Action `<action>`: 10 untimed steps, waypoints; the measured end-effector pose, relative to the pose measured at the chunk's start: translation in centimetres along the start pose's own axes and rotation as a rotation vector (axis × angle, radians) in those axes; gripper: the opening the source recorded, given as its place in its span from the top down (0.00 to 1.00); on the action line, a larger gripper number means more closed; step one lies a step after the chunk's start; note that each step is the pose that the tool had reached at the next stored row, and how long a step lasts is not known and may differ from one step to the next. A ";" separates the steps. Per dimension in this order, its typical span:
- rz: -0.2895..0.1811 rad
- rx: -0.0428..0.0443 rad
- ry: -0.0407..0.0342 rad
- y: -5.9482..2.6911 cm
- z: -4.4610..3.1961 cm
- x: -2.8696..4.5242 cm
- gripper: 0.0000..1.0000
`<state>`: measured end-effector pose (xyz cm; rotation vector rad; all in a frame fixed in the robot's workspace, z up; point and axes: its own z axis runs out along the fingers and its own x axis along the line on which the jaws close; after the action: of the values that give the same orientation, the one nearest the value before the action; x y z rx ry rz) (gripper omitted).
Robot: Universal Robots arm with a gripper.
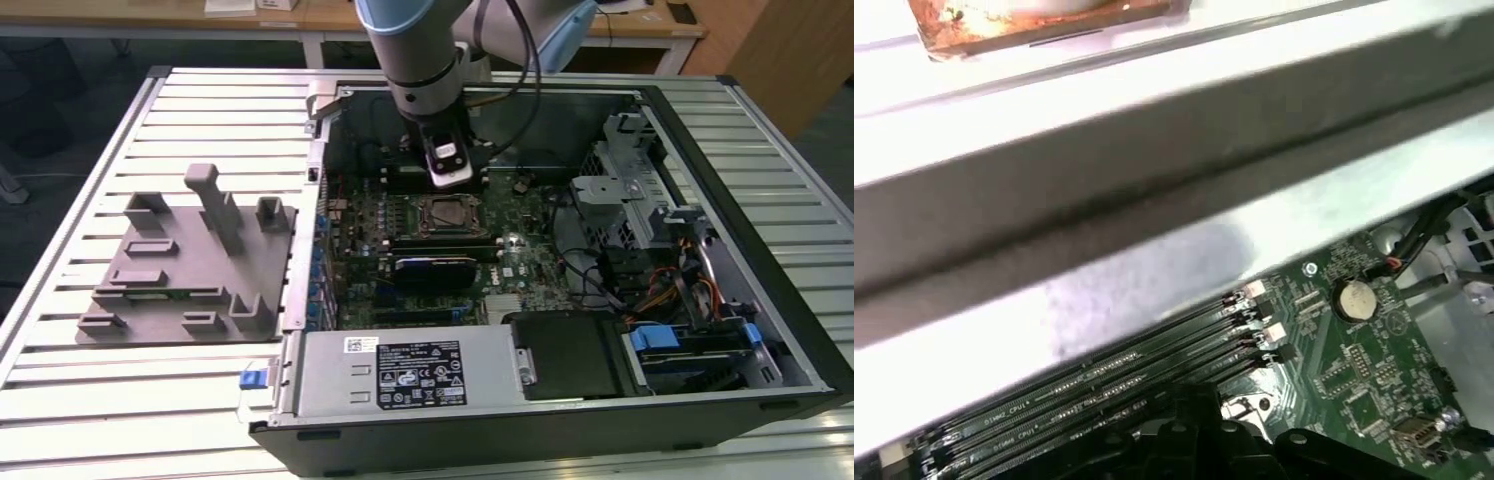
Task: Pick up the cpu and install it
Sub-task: 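Install the first cpu locking lever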
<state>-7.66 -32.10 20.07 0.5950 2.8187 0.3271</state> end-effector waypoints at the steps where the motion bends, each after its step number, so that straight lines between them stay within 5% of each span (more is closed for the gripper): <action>1: 0.000 -0.0001 0.0000 0.06 -0.21 -0.04 0.89; 10: 0.000 -0.0003 -0.0003 0.51 -1.80 -0.36 0.89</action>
<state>-7.66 -32.10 21.97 0.5949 2.8183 0.3274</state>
